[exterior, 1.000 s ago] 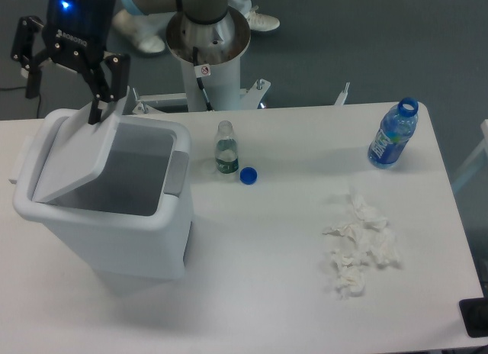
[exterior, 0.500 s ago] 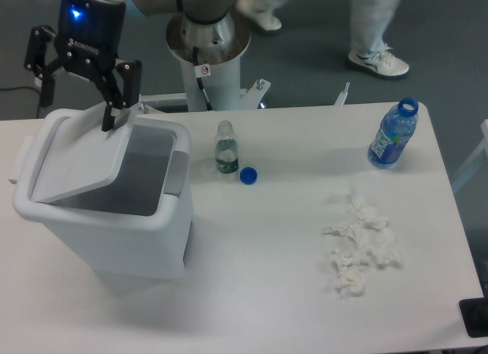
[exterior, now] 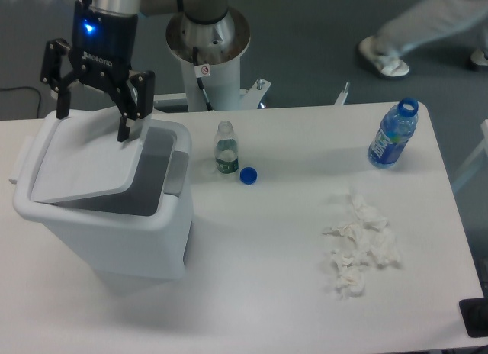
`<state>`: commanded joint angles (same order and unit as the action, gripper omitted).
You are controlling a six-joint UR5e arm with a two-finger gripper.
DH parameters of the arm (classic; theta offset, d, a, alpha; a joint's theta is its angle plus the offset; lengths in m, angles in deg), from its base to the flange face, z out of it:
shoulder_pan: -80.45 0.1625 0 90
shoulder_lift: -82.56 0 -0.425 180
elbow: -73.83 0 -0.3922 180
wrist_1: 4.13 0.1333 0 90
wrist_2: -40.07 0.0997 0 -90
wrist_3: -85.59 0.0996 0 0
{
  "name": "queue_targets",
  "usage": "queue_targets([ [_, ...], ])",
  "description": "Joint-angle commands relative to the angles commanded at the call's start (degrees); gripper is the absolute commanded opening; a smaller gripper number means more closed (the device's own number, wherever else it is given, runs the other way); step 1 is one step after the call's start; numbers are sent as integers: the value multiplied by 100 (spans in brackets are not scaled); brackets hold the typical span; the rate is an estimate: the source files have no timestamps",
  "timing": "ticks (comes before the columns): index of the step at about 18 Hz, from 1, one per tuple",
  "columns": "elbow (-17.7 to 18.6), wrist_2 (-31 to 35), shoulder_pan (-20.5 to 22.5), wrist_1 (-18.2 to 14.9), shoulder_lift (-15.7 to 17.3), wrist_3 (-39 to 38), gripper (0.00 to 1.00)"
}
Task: Close the trash can
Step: 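Push the raised lid forward with the gripper fingers to tip it, then press the lid down onto the trash can rim with the gripper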
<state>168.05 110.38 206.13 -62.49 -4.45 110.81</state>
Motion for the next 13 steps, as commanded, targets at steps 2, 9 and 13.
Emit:
queue_targets([
  [2, 0, 0, 53, 0, -26, 114, 100],
  [9, 9, 18, 106, 0, -114, 211, 100],
  [13, 9, 26, 149, -9, -167, 281, 100],
])
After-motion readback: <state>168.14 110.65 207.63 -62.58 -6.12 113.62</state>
